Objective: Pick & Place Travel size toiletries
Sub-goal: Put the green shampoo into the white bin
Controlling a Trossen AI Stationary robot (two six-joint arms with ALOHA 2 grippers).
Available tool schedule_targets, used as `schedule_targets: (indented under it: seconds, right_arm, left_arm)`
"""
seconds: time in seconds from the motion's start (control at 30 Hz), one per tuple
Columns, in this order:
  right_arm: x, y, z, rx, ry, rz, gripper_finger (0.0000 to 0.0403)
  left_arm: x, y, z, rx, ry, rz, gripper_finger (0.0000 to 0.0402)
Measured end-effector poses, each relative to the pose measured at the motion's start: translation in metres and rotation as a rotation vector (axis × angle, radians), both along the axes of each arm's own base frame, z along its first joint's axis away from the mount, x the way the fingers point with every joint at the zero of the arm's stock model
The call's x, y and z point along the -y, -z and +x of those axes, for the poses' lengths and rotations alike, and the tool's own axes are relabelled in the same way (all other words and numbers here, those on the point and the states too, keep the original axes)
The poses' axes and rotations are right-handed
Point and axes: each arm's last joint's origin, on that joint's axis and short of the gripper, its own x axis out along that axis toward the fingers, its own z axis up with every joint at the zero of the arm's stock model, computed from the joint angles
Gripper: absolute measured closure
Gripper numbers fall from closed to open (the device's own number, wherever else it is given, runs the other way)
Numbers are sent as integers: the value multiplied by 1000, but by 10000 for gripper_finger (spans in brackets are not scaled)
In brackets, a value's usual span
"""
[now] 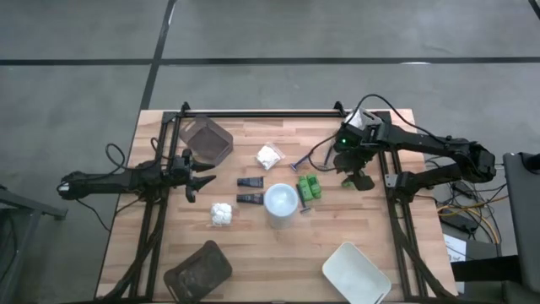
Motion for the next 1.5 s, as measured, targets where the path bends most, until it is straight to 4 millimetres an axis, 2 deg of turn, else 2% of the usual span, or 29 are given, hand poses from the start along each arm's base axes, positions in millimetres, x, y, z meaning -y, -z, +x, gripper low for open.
schedule_targets:
  seconds: [0.2, 0.43, 1.03, 1.5]
  right_arm:
    - [-3, 26, -8, -55, -3, 22, 182]
    - [-2, 46, -9, -35, 9, -46, 194]
    - [-3, 74, -16, -36, 12, -135, 227]
    - [-4, 86, -21, -37, 14, -166, 207]
  left_arm:
    - [0, 0, 0, 0, 0, 0, 206]
    - [0, 0, 0, 0, 0, 0, 206]
    - [0, 0, 0, 0, 0, 0, 206]
    - [0, 0, 0, 1, 0, 0, 206]
